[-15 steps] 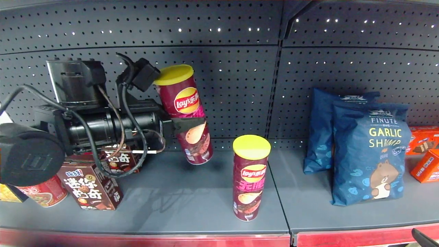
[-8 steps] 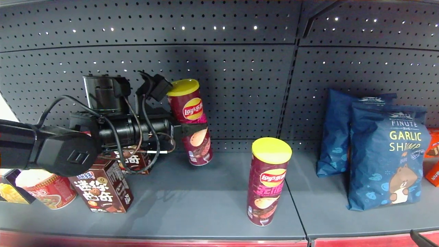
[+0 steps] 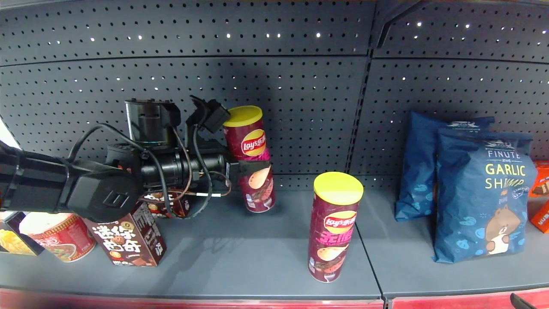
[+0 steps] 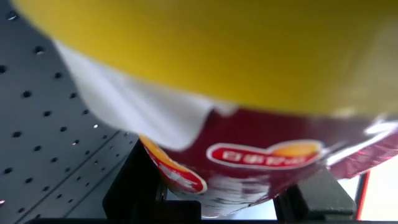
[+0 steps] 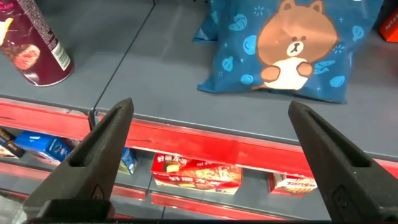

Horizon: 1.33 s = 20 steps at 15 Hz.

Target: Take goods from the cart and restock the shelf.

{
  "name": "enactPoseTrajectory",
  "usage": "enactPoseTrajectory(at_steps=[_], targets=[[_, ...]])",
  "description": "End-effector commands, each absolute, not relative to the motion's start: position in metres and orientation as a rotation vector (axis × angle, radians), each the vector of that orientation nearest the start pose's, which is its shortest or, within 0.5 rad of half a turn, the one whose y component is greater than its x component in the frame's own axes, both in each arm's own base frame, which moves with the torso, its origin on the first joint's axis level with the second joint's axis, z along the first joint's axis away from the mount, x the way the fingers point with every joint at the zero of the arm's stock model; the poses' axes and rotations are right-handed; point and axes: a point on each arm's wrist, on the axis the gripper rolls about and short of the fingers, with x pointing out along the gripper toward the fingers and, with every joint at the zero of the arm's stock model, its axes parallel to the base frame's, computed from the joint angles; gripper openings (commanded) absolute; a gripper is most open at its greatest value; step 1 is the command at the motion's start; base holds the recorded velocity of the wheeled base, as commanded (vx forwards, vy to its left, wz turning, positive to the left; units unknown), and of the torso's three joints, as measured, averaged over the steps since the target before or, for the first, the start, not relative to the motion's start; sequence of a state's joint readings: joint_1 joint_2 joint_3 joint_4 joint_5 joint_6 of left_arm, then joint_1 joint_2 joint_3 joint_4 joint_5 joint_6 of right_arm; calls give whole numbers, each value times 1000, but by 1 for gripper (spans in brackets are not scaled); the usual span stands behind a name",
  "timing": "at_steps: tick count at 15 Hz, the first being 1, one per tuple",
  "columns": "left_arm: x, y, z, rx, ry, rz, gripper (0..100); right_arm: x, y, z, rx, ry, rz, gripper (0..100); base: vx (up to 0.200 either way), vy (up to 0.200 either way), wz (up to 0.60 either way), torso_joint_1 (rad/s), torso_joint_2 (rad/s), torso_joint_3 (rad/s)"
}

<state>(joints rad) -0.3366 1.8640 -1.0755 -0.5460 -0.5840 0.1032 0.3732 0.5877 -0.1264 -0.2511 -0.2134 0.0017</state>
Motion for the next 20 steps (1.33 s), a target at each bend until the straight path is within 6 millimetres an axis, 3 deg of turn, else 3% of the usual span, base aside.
enactPoseTrajectory(at_steps=[1, 11, 20], targets=[[337, -137, 189, 64, 211, -944, 0, 39, 10, 134, -59, 202, 159, 100, 0, 0, 0, 0, 0, 0], [373, -193, 162, 77, 221, -1021, 0, 37, 9, 133, -53, 195, 149, 100, 0, 0, 0, 0, 0, 0], [383, -202, 143, 105, 240, -1037, 0, 35, 8, 130, -40, 199, 140, 100, 0, 0, 0, 0, 0, 0]])
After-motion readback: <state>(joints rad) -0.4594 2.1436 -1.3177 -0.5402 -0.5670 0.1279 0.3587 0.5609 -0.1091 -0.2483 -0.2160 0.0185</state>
